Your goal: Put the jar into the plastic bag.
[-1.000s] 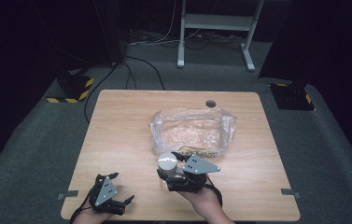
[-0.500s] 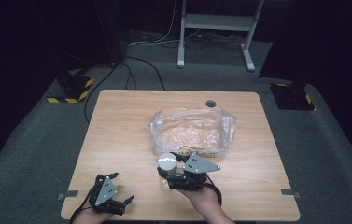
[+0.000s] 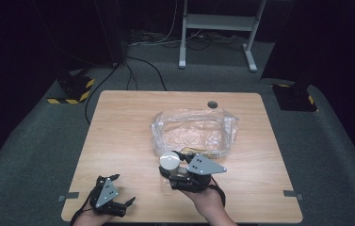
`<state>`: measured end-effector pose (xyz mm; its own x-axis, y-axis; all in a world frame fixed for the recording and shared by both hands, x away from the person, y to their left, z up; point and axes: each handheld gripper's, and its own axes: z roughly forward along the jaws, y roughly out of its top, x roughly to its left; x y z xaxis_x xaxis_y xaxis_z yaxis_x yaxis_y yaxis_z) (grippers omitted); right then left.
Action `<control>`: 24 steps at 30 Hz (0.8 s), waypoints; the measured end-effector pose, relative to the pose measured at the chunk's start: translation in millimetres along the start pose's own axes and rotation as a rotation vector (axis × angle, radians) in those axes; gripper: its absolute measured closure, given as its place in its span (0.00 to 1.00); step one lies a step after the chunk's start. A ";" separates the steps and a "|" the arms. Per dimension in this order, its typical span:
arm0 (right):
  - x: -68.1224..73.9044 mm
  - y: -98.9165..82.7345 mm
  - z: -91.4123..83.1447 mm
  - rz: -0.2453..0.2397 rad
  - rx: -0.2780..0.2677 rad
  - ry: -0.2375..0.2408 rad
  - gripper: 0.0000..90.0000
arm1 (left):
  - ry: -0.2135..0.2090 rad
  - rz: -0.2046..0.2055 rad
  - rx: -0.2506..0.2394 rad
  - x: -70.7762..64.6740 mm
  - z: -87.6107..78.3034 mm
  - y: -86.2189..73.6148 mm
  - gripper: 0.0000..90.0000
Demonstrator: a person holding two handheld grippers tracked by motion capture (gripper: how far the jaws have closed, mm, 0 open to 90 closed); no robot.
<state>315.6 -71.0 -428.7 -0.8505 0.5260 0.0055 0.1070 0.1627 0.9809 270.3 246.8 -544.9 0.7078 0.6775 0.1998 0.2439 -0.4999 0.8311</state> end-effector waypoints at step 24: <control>-12.7 4.6 -28.4 -0.002 -0.008 -0.057 0.37 | -0.002 0.002 -0.003 0.0 -0.3 -0.1 0.01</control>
<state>312.3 -100.6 -418.7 -0.8199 0.5725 -0.0075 0.1006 0.1569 0.9825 270.0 247.0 -544.9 0.7095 0.6755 0.2009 0.2406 -0.5000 0.8319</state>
